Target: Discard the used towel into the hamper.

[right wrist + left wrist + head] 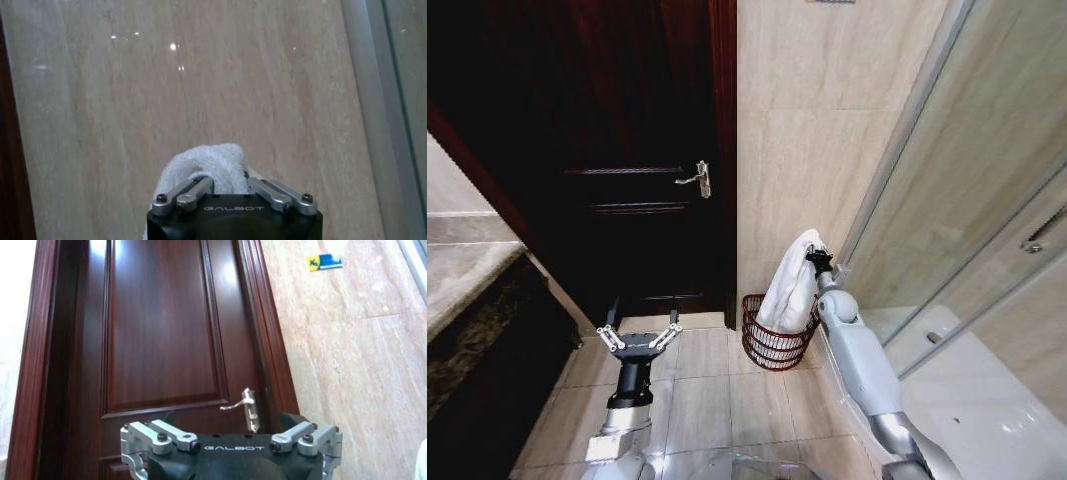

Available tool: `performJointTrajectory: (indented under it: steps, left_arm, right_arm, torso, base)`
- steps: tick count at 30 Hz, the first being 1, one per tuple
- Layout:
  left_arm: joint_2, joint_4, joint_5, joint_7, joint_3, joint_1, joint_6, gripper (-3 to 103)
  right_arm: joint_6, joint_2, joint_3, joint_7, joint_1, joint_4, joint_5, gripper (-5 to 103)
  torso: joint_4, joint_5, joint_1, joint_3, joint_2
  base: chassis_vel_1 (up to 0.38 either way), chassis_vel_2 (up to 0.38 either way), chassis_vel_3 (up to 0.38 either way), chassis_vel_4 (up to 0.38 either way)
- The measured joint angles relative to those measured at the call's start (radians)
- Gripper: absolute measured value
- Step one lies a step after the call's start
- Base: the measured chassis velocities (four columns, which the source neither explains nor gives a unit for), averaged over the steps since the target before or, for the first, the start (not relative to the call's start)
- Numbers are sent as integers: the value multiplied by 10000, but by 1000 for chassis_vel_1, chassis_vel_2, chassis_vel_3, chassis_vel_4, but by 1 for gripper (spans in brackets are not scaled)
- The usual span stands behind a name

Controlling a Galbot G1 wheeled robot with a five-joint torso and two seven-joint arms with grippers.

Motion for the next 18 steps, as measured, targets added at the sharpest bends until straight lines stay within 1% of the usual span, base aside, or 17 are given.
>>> performJointTrajectory:
  steps: [3,5,6,11,18]
  left_arm:
    - [-2,-4,14,0,1,5,0,100]
    - [-2,-4,51,-4,22,6,1,100]
    - [-2,-4,51,-4,22,6,1,100]
    - [-2,6,154,-11,94,23,1,100]
    - [0,5,190,-18,85,74,-25,100]
  right_arm:
    - [1,-41,-17,-6,-97,85,7,9]
    - [-68,-132,-17,-74,-360,332,93,9]
    - [-68,-132,-17,-74,-360,332,93,9]
    - [-283,-153,-16,-79,-585,544,404,9]
    - [-422,-258,-17,-76,-720,677,426,9]
  torso:
    - [0,0,-41,-54,-96]
    - [-2,0,-106,-145,-251]
    - [-2,0,-106,-145,-251]
    - [-1,-1,-211,-274,-483]
    - [-1,0,-328,-434,-763]
  base:
    - [0,0,0,0]
    - [0,0,0,0]
    - [0,0,0,0]
    - [0,0,0,0]
    - [0,0,0,0]
